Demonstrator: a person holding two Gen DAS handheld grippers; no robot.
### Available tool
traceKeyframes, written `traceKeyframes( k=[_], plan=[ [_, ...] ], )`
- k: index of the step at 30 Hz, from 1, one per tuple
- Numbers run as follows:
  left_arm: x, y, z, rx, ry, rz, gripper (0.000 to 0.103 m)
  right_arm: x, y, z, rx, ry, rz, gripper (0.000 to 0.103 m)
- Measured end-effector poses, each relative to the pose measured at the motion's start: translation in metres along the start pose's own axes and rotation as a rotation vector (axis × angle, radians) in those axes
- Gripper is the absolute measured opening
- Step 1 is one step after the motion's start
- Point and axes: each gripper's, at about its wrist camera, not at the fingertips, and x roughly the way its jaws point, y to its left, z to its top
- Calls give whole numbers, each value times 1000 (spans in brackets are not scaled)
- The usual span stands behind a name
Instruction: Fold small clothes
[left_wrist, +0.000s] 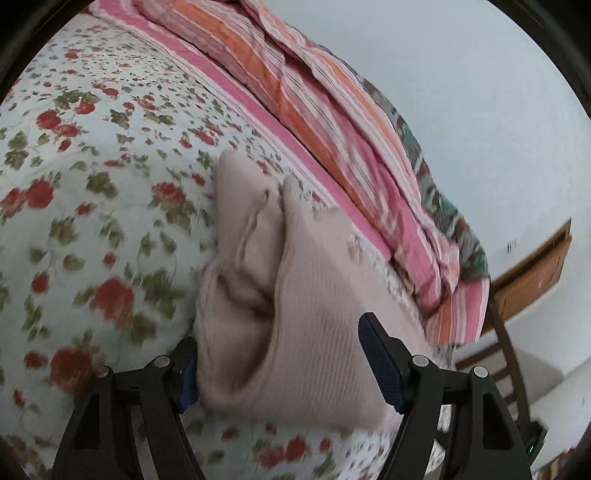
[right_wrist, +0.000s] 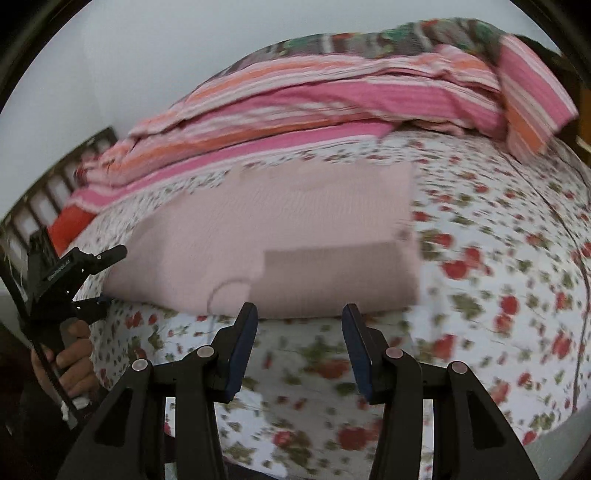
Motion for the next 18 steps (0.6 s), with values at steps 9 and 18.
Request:
traceKeyframes(
  k=[9,18],
  plan=[
    [23,-7,29,20,-45,98,56,-16,-33,1,44,-44,14,47],
    [18,-32,43,92,-57,207,26,-16,-62,2,86,-66,22,47]
  ],
)
